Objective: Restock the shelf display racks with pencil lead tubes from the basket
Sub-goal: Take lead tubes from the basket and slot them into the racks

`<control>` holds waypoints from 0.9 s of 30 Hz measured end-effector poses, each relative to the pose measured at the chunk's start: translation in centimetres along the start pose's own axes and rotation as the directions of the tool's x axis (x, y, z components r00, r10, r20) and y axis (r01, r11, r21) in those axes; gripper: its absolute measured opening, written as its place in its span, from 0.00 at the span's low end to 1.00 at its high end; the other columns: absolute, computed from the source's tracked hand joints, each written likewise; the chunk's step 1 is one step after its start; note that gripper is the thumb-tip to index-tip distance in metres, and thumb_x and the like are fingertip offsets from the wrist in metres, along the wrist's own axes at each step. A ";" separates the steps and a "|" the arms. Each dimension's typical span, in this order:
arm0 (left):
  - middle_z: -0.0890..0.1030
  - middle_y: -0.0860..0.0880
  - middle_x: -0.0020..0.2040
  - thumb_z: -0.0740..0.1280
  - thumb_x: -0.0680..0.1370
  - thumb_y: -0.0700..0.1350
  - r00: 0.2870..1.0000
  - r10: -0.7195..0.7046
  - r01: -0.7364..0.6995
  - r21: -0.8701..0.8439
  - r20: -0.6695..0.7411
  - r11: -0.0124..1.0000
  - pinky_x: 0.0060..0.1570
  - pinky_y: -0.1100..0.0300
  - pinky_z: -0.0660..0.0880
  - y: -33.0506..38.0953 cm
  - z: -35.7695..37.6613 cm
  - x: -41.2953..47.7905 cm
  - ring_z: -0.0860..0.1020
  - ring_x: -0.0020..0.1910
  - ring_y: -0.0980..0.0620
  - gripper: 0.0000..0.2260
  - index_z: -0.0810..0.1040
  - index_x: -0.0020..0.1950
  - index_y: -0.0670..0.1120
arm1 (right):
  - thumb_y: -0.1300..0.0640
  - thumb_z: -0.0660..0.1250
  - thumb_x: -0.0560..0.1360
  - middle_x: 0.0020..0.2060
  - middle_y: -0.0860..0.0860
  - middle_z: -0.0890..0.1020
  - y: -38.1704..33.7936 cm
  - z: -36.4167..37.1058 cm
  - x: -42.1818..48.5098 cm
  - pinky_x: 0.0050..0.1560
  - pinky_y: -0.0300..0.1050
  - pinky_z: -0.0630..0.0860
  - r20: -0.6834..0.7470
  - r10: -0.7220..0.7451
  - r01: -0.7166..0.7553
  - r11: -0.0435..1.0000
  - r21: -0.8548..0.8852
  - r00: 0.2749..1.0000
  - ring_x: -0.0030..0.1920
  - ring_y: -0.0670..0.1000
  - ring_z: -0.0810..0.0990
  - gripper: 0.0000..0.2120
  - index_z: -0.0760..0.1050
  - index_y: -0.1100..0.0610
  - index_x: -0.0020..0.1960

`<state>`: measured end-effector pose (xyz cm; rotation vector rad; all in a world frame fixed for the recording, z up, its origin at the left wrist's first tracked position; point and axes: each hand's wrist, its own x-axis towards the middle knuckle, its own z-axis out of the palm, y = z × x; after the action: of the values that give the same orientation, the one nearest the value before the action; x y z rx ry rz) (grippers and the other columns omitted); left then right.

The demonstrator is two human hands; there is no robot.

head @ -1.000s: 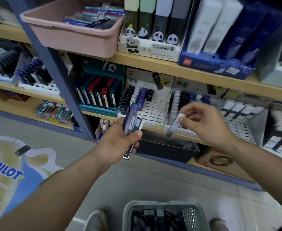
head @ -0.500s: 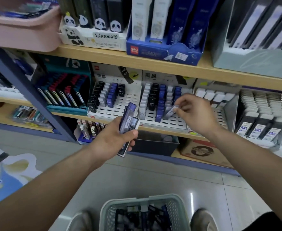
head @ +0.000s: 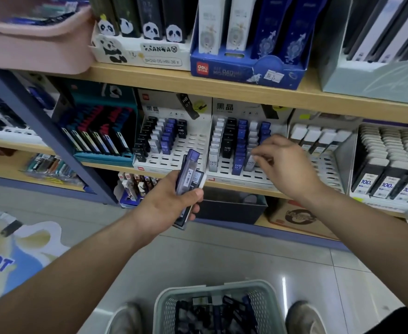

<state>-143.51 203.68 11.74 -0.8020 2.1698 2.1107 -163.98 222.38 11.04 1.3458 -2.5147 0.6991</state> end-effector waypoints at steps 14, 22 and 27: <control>0.81 0.48 0.44 0.67 0.81 0.42 0.993 0.050 -0.039 -0.103 0.111 0.994 0.44 0.55 0.81 0.9 1.5 -1.1 0.81 0.41 0.50 0.13 0.73 0.64 0.46 | 0.52 0.73 0.75 0.39 0.49 0.82 -9.8 -0.7 0.0 0.41 0.53 0.83 0.410 0.118 -0.378 0.664 0.645 0.905 0.37 0.48 0.83 0.06 0.80 0.54 0.48; 0.79 0.46 0.44 0.65 0.82 0.42 0.989 0.025 0.003 -0.189 0.144 0.982 0.41 0.56 0.80 1.3 1.9 -1.7 0.80 0.39 0.50 0.12 0.72 0.64 0.42 | 0.60 0.71 0.76 0.41 0.56 0.85 -9.3 -1.7 0.0 0.43 0.49 0.84 0.477 0.159 -0.479 0.548 0.686 0.864 0.40 0.54 0.86 0.06 0.78 0.60 0.52; 0.79 0.46 0.43 0.64 0.82 0.43 0.990 -0.007 0.034 -0.195 0.138 0.980 0.39 0.57 0.79 1.3 2.1 -1.8 0.79 0.37 0.52 0.09 0.74 0.62 0.44 | 0.59 0.64 0.81 0.41 0.54 0.83 -8.8 -2.2 -0.2 0.40 0.46 0.83 0.501 0.238 -0.551 0.457 0.698 0.832 0.37 0.52 0.86 0.02 0.72 0.56 0.49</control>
<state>-143.11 206.18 13.35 -0.6627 1.9011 2.3218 -156.75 219.48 15.63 1.0786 -2.9270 2.1775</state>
